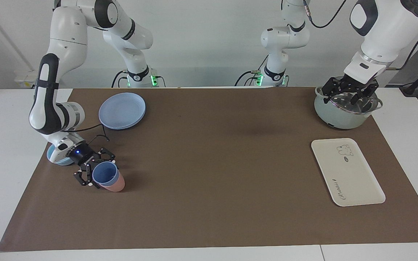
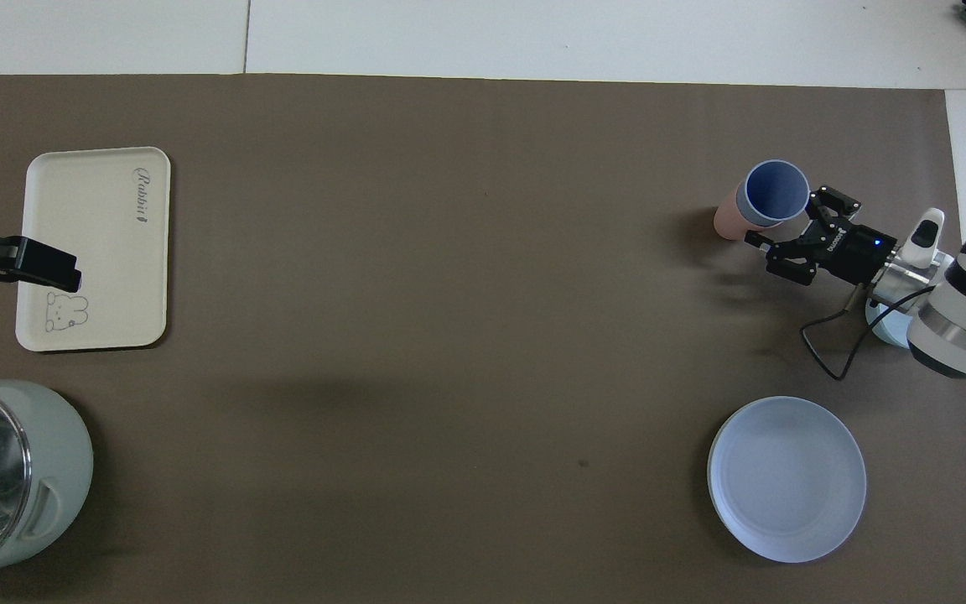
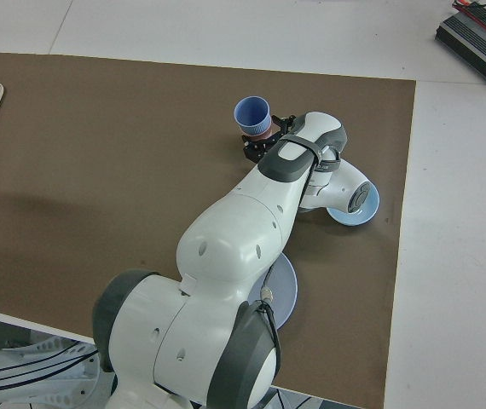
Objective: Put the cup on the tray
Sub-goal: 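Grasp the pink and blue cup with the right gripper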
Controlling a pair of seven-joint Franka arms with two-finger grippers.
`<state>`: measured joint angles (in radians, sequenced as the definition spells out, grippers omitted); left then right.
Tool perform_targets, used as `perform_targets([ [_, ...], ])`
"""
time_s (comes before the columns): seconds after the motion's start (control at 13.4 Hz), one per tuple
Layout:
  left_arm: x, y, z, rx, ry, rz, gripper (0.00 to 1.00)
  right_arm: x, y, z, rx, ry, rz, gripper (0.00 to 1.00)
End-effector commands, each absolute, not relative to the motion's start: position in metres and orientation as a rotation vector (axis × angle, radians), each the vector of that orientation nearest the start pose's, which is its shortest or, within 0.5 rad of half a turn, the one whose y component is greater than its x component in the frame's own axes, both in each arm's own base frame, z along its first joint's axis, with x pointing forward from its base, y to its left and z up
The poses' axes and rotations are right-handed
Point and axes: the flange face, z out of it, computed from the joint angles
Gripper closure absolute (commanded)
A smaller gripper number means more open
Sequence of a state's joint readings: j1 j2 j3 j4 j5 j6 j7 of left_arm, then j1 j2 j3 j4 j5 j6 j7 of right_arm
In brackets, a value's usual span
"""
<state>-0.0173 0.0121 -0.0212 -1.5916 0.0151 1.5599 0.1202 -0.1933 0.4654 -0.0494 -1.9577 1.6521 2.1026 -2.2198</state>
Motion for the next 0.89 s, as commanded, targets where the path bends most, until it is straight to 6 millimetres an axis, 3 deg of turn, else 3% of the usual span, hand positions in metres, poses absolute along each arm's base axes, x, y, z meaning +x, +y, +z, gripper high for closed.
perform_targets([
  [0.0, 0.549, -0.017, 0.609, -3.106, 0.258, 0.076, 0.00, 0.617, -0.101, 0.242, -2.047, -0.818, -1.349, 0.00],
  [0.22, 0.549, -0.017, 0.609, -3.106, 0.258, 0.076, 0.00, 0.617, -0.098, 0.242, -2.046, -0.828, -1.347, 0.03],
  [0.3, 0.549, -0.017, 0.609, -3.106, 0.258, 0.076, 0.00, 0.619, -0.098, 0.245, -2.040, -0.848, -1.354, 0.32],
  [0.37, 0.549, -0.017, 0.610, -3.106, 0.258, 0.074, 0.00, 0.622, -0.097, 0.248, -2.035, -0.865, -1.361, 0.98],
  [0.67, 0.549, -0.017, 0.610, -3.106, 0.258, 0.074, 0.00, 0.632, -0.085, 0.273, -2.040, -0.843, -1.311, 1.00],
  [0.82, 0.549, -0.017, 0.610, -3.106, 0.258, 0.074, 0.00, 0.633, -0.084, 0.317, -2.109, -0.894, -1.261, 1.00],
])
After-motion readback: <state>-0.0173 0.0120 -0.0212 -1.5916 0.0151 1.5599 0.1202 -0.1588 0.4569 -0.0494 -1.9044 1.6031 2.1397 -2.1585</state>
